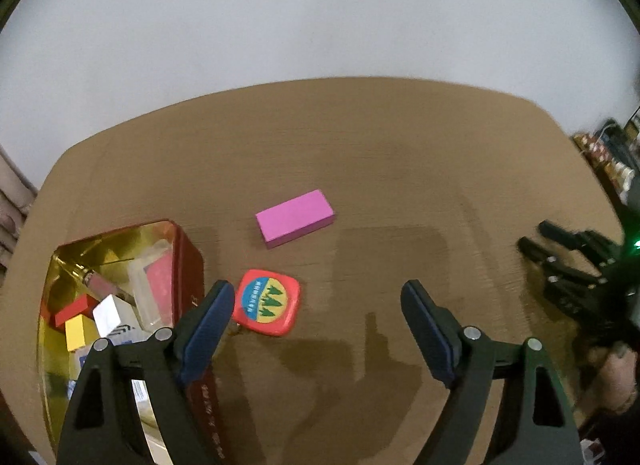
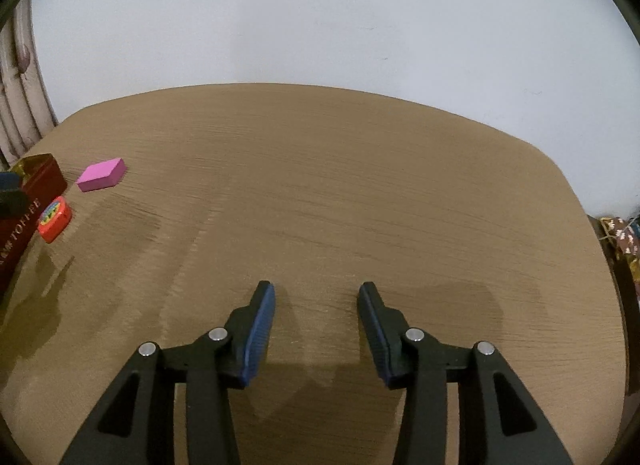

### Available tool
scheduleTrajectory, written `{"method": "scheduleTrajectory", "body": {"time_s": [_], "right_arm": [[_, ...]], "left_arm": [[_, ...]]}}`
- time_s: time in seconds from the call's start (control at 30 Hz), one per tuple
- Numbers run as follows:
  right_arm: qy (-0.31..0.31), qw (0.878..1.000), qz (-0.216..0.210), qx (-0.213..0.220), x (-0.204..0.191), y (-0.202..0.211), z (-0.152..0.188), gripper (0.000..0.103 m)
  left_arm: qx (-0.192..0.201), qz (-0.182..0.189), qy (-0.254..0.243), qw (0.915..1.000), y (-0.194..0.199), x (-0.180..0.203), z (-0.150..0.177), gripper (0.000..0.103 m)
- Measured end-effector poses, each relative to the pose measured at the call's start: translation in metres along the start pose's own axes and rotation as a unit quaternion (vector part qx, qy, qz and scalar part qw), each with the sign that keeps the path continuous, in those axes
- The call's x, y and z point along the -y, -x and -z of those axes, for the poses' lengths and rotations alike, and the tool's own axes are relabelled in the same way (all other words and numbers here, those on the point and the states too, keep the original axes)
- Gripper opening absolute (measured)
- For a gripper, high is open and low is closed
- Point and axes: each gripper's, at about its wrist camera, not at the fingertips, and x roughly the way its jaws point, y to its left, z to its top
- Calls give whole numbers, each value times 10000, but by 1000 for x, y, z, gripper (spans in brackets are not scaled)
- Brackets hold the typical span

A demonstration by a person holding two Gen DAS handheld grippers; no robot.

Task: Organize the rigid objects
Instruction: 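Reach the left gripper to the red tape measure and grasp it, then carry the tape measure into the tin and open the left gripper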

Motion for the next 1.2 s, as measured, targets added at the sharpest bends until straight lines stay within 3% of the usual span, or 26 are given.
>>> {"method": "scheduleTrajectory", "body": {"time_s": [0.2, 0.5, 0.53, 0.6, 0.63, 0.7, 0.87, 1.03, 1.2], "right_arm": [[31, 9999, -105, 1, 14, 7, 5, 54], [16, 9998, -202, -9, 31, 18, 2, 55], [12, 9998, -208, -8, 32, 19, 3, 55], [5, 9997, -225, -11, 36, 11, 3, 55], [4, 9997, -233, -14, 37, 11, 0, 55], [-4, 9997, -245, -19, 38, 8, 4, 55], [32, 9994, -338, -49, 39, 8, 4, 65], [19, 9994, -349, -53, 43, 10, 5, 65], [27, 9994, -332, -63, 43, 11, 6, 65]], "left_arm": [[-135, -254, -60, 9996, -17, -8, 2, 82], [-690, -109, 70, 9975, -46, -15, 2, 82], [-746, -116, 101, 9971, -49, -16, 2, 80], [-788, -132, 129, 9967, -52, -18, 0, 65], [-810, -160, 118, 9965, -53, -17, 0, 51], [-884, -126, 99, 9960, -54, -17, -1, 44], [-834, -6, -47, 9965, -50, -13, 0, 44], [-564, -21, -233, 9981, -24, -2, 14, 44], [-300, 103, -119, 9994, 17, 7, 30, 44]]}}
